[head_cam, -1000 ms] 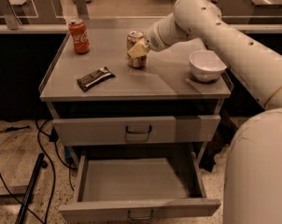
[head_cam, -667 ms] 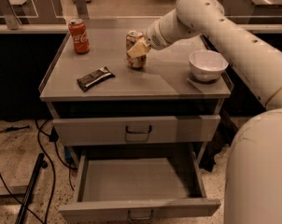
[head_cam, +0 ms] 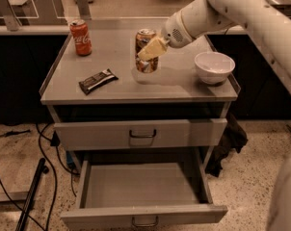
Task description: Place orange can into middle drawer
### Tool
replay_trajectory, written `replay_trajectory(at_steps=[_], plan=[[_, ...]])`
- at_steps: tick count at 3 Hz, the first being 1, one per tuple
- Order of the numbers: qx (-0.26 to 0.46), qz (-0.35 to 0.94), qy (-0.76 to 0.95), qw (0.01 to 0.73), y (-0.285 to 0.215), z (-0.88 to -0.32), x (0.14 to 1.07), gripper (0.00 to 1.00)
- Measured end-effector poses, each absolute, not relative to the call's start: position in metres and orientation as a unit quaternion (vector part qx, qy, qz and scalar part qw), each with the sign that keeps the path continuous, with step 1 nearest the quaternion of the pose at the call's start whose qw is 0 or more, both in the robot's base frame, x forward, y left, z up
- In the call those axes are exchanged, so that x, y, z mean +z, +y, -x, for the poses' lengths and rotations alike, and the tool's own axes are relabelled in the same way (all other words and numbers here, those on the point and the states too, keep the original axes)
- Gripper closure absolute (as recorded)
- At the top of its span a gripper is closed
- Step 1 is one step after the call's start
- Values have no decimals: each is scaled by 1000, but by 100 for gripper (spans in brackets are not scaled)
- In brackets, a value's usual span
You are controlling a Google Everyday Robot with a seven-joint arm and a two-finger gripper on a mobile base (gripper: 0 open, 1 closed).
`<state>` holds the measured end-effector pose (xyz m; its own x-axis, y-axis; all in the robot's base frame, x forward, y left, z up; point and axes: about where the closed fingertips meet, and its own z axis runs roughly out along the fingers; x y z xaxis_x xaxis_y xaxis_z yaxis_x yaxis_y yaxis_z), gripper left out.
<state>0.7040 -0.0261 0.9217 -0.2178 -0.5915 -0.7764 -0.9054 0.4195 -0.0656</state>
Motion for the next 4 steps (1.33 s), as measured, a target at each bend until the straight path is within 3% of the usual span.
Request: replay_trajectory(at_steps=[1,3,4], plan=[[224,474,767,370,-50,-637,931,100],[218,490,762,364,-48,-629,928,100],[204,504,752,374,-58,-599,938,100]])
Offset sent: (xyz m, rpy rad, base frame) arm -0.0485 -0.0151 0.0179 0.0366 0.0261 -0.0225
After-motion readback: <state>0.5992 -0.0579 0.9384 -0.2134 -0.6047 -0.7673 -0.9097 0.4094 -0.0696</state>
